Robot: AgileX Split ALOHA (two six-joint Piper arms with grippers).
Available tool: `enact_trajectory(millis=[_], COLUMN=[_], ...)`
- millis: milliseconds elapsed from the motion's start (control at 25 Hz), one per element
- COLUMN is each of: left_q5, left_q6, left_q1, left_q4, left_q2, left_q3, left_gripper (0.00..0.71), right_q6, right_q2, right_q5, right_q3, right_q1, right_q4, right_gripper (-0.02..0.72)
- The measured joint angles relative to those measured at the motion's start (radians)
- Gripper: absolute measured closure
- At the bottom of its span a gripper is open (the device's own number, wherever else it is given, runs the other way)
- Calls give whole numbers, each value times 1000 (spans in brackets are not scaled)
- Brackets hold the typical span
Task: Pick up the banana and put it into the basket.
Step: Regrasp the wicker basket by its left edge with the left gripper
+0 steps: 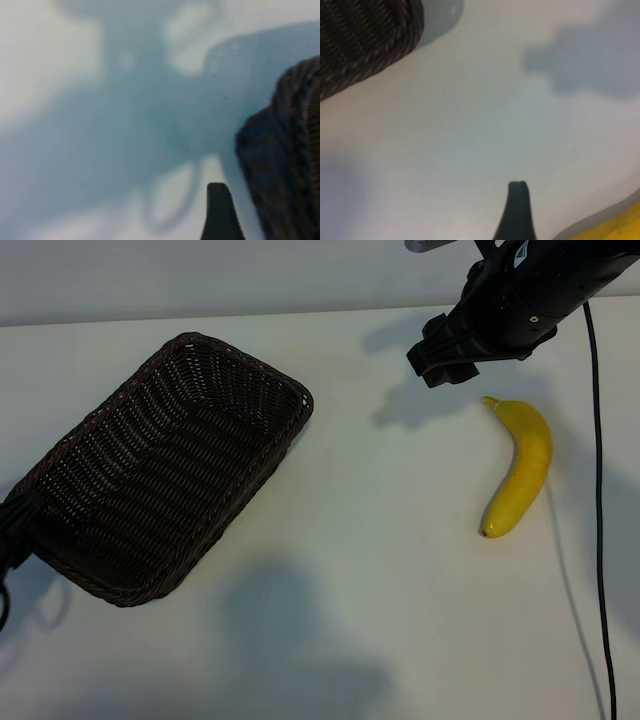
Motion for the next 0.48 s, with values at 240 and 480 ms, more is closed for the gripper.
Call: enact_trajectory(millis=[240,480], left_q5=[-127,-271], left_q6=[-42,-93], left_q1=[0,0], left_q4=[6,7], left_q2=[180,324], left_q3=[0,0], left_gripper=[209,210], right_q6=[-2,-3], right_q2=[0,0], right_q5=[2,14], right_q3=[0,0], right_q1=[0,0], right_q4=[1,1], right_gripper=[98,98])
